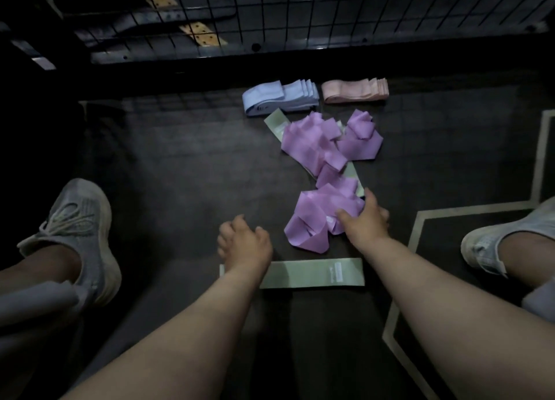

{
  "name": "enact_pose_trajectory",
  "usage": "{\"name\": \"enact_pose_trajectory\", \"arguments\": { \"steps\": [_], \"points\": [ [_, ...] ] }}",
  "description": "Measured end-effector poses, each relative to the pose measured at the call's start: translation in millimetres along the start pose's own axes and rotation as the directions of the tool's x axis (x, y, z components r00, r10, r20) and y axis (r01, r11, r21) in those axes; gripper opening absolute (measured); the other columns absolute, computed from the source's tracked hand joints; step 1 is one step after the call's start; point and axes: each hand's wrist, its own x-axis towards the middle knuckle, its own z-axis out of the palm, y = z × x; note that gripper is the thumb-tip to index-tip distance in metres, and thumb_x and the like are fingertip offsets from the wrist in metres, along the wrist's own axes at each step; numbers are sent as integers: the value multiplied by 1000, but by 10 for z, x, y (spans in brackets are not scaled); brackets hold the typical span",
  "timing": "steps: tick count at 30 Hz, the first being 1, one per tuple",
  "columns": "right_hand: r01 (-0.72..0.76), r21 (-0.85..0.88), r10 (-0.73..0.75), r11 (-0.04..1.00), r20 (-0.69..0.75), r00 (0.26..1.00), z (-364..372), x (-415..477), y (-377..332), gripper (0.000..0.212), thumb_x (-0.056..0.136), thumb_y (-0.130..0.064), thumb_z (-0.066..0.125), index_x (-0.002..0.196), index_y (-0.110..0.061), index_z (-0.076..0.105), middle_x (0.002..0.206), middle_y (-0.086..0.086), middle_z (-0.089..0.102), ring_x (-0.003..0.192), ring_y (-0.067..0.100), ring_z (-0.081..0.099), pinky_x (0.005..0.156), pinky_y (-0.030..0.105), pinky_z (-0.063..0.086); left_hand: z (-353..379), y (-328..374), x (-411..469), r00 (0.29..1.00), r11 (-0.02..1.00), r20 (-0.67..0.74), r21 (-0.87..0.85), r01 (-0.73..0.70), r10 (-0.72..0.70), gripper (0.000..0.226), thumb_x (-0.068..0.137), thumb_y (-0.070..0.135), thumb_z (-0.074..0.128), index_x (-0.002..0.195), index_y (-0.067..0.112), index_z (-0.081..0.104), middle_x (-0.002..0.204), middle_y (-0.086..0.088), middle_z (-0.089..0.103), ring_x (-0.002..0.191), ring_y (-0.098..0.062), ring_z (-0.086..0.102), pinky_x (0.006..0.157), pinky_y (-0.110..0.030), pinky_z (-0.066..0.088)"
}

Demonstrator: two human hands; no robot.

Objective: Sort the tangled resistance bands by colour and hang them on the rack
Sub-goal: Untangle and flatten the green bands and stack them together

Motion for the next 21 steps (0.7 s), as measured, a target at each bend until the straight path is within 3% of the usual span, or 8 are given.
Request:
{"name": "enact_pose_trajectory", "arguments": {
  "steps": [2,4,7,9,12,16,19,21],
  "points": [
    [-18,47,15,999,62,998,30,89,-160,81,87,-32,73,155,-33,29,144,20,40,123,41,52,102,40,45,40,193,57,990,996,115,-50,-75,80,57,97,29,52,151,19,36,149,-16,35,134,-37,38,113,-41,30],
    [23,94,-33,995,103,994,124,141,-253,54,89,-18,67,141,-21,51,133,19,58,111,36,61,95,38,52,114,370,122,955,979,266,-184,-83,131,61,95,32,53,153,25,34,147,-18,38,130,-37,46,112,-41,38],
    [86,236,-129,968,176,976,263,31,-442,16,96,-9,57,107,-14,69,97,15,71,77,27,66,67,32,57,227,541,208,892,919,445,-379,109,77,73,79,58,55,147,37,38,132,-19,57,110,-38,65,93,-50,56],
    [108,354,-213,929,272,938,332,-80,-584,10,97,-11,59,102,-11,68,91,11,70,75,22,65,66,30,57,193,644,200,829,772,556,-554,313,62,50,91,56,51,132,28,55,100,-12,70,74,-27,72,60,-39,60],
    [74,479,-302,875,419,857,354,-223,-710,13,97,-4,58,104,-9,68,89,10,70,78,17,65,72,28,55,188,686,275,759,524,651,-652,548,16,44,97,61,49,106,25,72,81,-10,71,65,-24,65,66,-38,58],
    [8,521,-205,853,321,925,300,-78,-523,23,91,2,48,91,-19,56,79,18,65,54,23,58,49,27,48,254,684,407,893,610,445,-690,390,-67,28,95,22,63,115,3,66,83,-19,70,62,-27,64,58,-41,59],
    [61,303,-35,951,-88,995,193,266,-305,15,88,-9,55,92,-22,60,104,21,68,84,34,67,78,41,55,213,721,532,971,651,230,-727,220,-72,18,95,17,64,109,6,62,97,-17,70,76,-26,64,74,-42,59],
    [-75,171,103,982,-160,982,100,401,-232,27,92,-17,60,118,-12,61,128,21,55,108,39,60,99,37,46,124,729,612,996,688,73,-720,92,-57,9,96,22,62,102,20,56,101,-10,67,83,-26,64,80,-37,57]
  ]
}}
